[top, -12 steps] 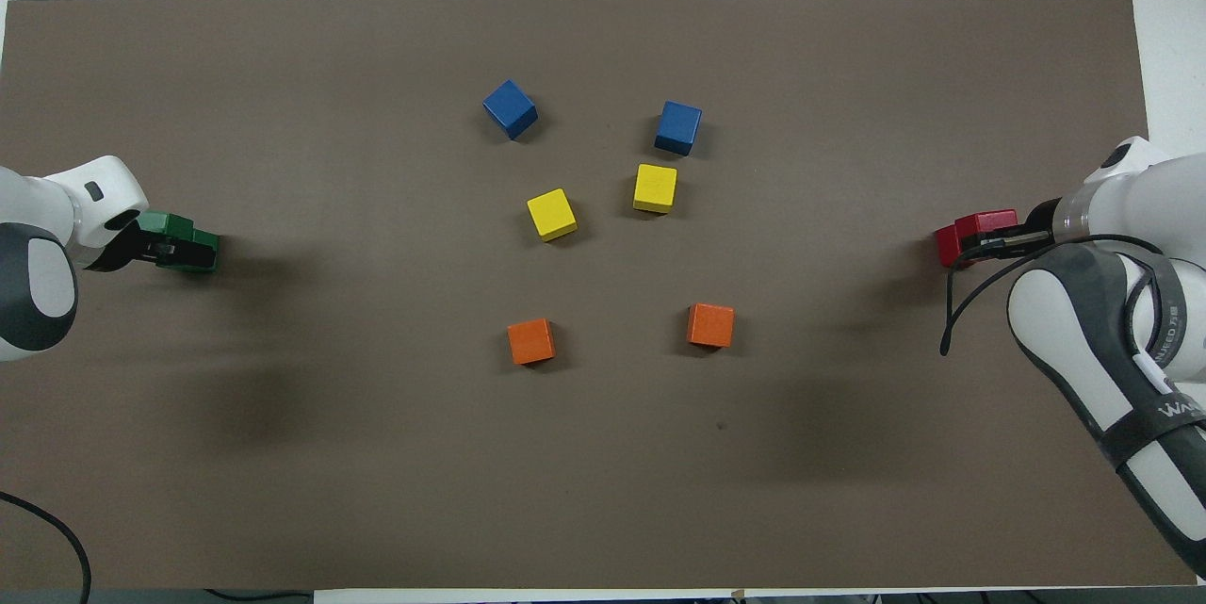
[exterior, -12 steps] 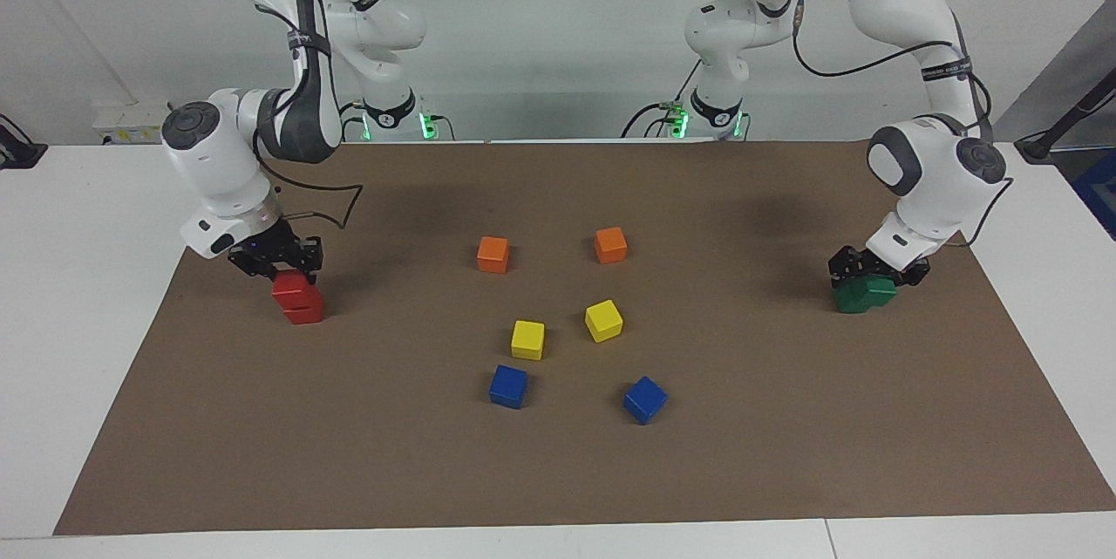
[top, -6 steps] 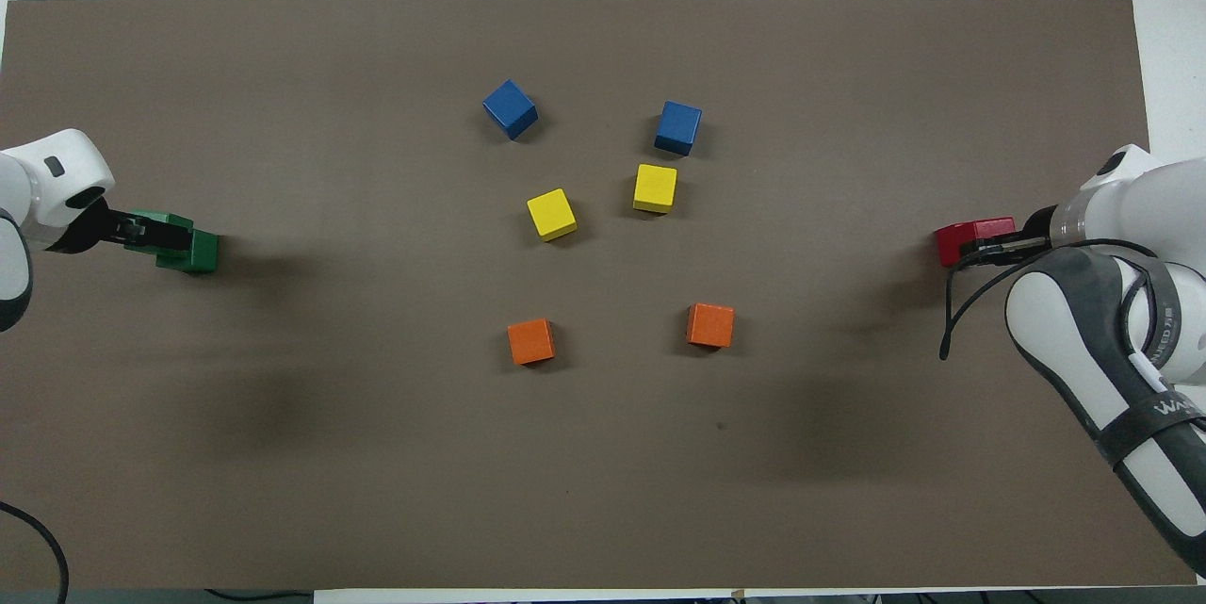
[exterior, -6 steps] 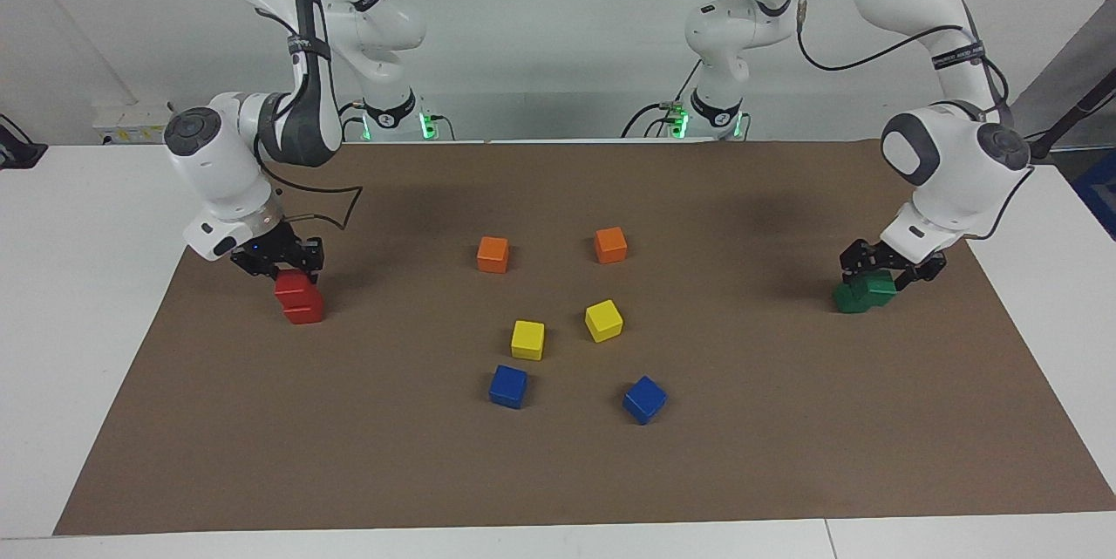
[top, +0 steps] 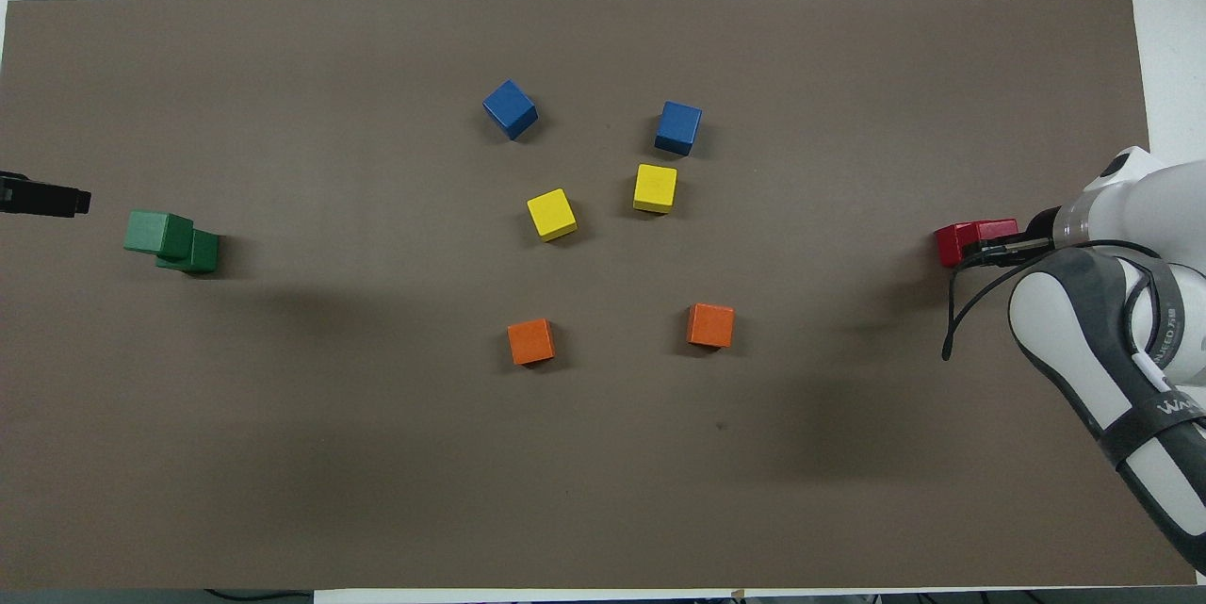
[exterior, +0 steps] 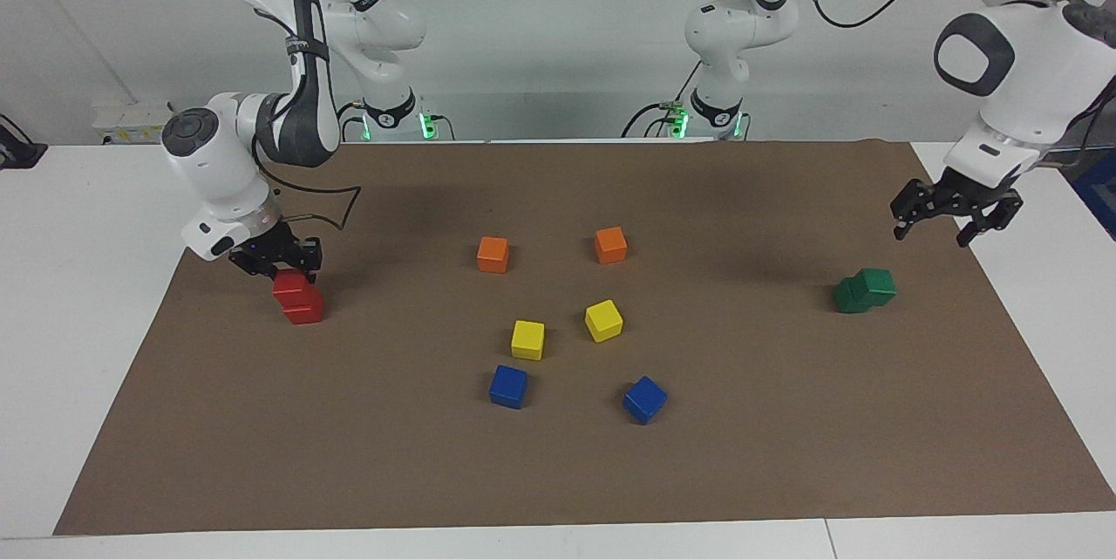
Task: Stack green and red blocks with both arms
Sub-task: 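Lower the red cube onto the other red cube and open the right gripper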
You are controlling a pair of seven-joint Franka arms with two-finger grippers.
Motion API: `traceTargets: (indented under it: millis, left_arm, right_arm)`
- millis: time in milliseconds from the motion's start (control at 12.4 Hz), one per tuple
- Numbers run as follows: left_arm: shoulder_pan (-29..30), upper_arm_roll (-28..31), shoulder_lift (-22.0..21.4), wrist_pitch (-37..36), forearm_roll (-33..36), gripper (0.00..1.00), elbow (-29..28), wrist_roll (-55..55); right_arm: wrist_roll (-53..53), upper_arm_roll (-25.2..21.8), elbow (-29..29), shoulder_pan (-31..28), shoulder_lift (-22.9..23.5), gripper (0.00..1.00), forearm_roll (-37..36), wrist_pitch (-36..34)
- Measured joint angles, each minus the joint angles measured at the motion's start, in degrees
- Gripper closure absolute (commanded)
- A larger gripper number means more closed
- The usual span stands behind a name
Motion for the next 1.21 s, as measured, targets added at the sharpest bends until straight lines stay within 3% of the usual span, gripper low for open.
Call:
traceTargets:
  millis: [161, 483, 725, 886, 1208]
  left_arm:
    - [-1.02, -0.26, -2.59, -3.48, 0.0, 0.0, 0.04, -3.49]
    - [-5.25, -0.88, -3.49, -10.61, 0.01, 0.0, 1.42, -19.78]
    - [-6.08, -1.25, -4.0, -14.82, 0.01, 0.0, 1.66, -21.86]
    - [-6.78, -1.24, -4.11, -15.66, 0.01, 0.0, 1.77, -22.03]
    - [-8.4, -0.81, -3.96, -18.56, 0.01, 0.0, 4.3, -22.26]
  right_arm:
    - [0.0, 0.0, -0.17, 0.0, 0.03, 1.0, 0.0, 0.81]
    - [0.0, 0.0, -0.63, 0.0, 0.1, 1.0, 0.0, 1.81]
    - [0.0, 0.0, -0.65, 0.0, 0.1, 0.99, 0.0, 1.88]
    - [0.03, 0.0, -0.66, 0.0, 0.1, 0.02, 0.0, 1.89]
    - [0.53, 0.0, -0.73, 0.0, 0.11, 0.0, 0.01, 1.9]
